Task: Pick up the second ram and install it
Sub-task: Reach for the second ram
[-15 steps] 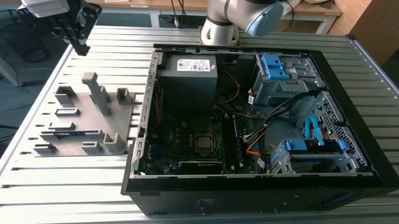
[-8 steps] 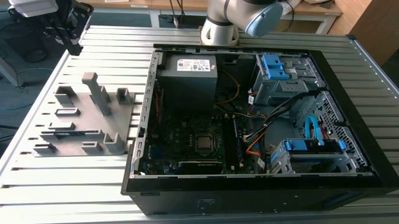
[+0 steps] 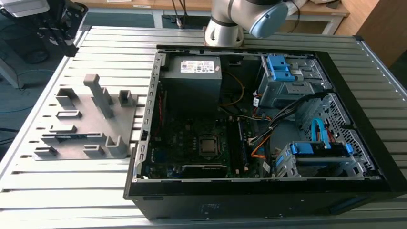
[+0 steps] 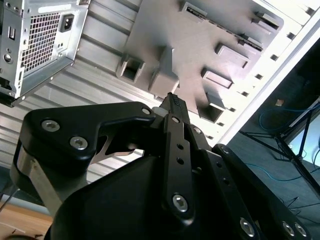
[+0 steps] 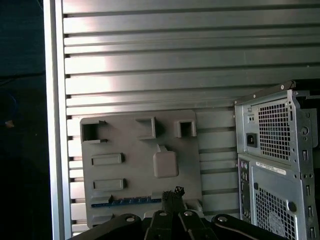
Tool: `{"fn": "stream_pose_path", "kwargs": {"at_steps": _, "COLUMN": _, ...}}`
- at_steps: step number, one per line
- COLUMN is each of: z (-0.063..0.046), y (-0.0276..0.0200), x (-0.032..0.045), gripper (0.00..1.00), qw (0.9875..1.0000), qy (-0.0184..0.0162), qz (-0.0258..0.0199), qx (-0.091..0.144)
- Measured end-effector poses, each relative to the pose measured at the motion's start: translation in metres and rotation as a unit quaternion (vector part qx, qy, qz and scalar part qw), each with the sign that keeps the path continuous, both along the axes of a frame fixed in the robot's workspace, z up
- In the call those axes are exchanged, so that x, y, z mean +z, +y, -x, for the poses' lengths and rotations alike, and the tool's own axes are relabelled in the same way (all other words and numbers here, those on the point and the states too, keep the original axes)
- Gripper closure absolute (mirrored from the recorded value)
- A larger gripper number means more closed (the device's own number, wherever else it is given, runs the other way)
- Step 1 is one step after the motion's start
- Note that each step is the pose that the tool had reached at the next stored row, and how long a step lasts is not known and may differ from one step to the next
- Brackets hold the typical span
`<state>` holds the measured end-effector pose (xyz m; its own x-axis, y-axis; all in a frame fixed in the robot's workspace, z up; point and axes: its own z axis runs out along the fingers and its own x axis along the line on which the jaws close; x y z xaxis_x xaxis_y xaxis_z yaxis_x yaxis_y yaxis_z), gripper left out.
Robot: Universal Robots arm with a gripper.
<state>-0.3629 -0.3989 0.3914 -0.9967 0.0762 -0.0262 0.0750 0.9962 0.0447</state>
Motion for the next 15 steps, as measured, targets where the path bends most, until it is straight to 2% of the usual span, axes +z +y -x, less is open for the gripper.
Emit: {"fn": "stream_pose_path", "kwargs": {"at_steps": 15, "z": 0.02, "y": 0.0, "x": -0.0001, "gripper": 0.9, "qw": 1.0, "qy": 0.0, "qz": 0.0, "qx": 0.0}}
